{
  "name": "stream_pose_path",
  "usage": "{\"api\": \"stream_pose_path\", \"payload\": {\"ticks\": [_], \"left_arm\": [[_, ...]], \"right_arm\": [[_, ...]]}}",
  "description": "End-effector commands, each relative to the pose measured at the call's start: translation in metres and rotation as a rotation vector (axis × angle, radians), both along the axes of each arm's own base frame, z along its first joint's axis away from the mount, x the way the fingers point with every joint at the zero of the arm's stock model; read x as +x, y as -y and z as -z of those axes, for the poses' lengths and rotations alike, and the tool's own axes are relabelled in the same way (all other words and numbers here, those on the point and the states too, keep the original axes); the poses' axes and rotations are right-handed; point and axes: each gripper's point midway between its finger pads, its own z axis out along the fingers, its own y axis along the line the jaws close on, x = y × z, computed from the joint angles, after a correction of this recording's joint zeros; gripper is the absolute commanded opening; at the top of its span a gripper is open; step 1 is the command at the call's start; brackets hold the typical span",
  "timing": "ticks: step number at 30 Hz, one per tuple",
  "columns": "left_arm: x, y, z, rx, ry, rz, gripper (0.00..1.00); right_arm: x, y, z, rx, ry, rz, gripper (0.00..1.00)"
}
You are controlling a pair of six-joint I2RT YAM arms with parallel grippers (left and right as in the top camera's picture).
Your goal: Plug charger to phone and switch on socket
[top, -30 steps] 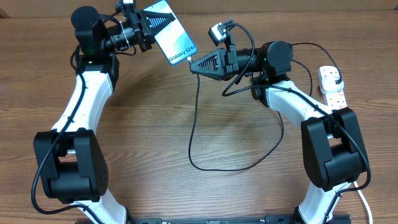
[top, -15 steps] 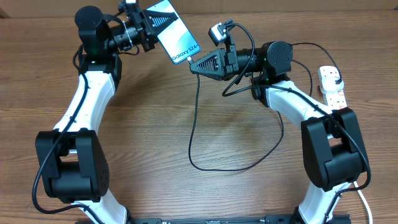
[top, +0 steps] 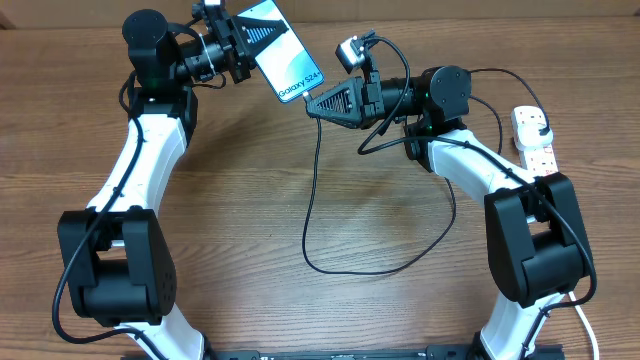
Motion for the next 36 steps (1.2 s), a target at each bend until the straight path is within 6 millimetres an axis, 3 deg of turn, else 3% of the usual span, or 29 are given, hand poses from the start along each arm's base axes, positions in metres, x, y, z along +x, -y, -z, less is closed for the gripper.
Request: {"api": "stream_pose_path", "payload": {"ticks": [1, 30, 33, 34, 36], "left_arm": [[-0.008, 0.008, -0.007, 0.006, 0.036, 0.043, 0.05], [-0.026, 0.028, -0.006, 0.032, 0.1, 0.149, 0.04], [-0.024, 0.024, -0.006, 0.034, 0.103, 0.137, 0.05], [-0.023, 0.021, -0.006, 0.034, 0.102, 0.131, 0.05], [-0.02, 0.017, -0.006, 0.036, 0.106, 0.118, 0.05]], "right_arm": [[0.005, -0.001, -0.007, 0.018, 0.015, 0.022, 0.04], [0.023, -0.003, -0.001, 0.021, -0.05, 0.1, 0.05], [0.021, -0.003, -0.001, 0.018, -0.048, 0.092, 0.29], [0.02, -0.003, 0.0, 0.016, -0.047, 0.088, 0.47], [0.017, -0.003, -0.001, 0.013, -0.034, 0.072, 0.92]]}}
